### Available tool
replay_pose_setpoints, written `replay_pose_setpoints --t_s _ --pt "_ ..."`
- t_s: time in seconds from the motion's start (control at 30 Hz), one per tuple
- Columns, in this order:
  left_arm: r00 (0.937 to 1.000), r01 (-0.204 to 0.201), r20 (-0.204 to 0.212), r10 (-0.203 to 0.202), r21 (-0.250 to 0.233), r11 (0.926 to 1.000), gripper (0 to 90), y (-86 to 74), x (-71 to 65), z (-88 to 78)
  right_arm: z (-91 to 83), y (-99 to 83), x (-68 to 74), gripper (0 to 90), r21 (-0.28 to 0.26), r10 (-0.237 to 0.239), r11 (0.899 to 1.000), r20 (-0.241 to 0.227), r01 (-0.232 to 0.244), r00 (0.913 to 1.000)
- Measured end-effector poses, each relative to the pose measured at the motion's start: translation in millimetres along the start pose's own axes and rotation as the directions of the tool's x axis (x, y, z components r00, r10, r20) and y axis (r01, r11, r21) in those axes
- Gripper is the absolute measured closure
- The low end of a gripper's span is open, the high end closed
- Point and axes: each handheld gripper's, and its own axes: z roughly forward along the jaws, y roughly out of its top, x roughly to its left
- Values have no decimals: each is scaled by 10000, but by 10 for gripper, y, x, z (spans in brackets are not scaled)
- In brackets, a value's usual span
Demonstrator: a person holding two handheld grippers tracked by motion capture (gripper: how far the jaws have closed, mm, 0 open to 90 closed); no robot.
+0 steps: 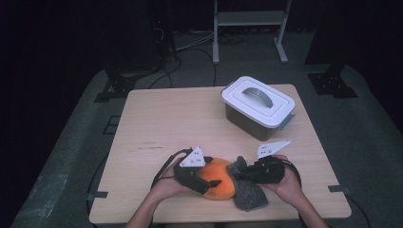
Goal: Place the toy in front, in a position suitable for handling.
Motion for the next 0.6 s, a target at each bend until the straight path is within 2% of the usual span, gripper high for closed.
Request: replay_pose_setpoints --t_s 0.07,0.1,0.2,0.43,0.6 --pt "9996 -241 133 240 83 9997 299 -41 1 -1 -13 -18 -13 768 133 20 9999 -15 -20 10000" --pt "9996 -228 182 226 127 9997 334 -50 9 -7 -18 -32 -20 768 190 24 9998 2 -24 10000" --pt "9995 -116 291 111 183 9998 368 -88 52 -42 -32 -70 -35 768 342 40 9994 111 -44 9999" --pt "9993 61 368 -64 97 9999 331 -128 78 -77 -105 -120 -95 772 553 219 9982 472 -245 9986" --pt "9988 92 480 -93 9 10000 298 -140 77 -83 -252 -127 -124 773 198 430 9988 632 -443 9971"
